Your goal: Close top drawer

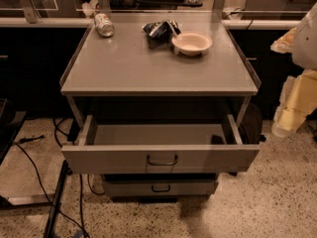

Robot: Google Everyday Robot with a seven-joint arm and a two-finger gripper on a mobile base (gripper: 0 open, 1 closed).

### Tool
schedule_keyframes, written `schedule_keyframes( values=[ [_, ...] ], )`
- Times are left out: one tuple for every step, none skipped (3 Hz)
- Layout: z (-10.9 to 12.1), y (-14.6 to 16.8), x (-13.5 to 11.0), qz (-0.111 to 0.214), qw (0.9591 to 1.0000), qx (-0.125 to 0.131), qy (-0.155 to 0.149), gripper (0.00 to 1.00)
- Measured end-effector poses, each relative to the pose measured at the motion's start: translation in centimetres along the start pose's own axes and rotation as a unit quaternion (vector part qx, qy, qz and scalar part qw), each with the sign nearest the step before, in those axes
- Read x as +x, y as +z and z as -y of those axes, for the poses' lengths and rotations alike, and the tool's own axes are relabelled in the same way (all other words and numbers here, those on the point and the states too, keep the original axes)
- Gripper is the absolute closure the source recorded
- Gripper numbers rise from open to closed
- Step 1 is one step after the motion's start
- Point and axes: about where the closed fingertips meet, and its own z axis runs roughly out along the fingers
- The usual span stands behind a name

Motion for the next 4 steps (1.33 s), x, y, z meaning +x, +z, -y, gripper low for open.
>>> schedule_keyframes(
  values=[
    [0.0, 0.0, 0.0, 0.0, 1.0, 0.0, 0.0, 0.0],
    [0.0, 0.0, 0.0, 0.0, 1.0, 0.0, 0.0, 0.16],
    [-0.3, 1.0, 0.6, 0.005, 0.9999, 0.006, 0.009, 0.4],
    [-1.2, 3.3, 1.7, 0.011, 0.9996, -0.001, 0.028, 0.63]
  ],
)
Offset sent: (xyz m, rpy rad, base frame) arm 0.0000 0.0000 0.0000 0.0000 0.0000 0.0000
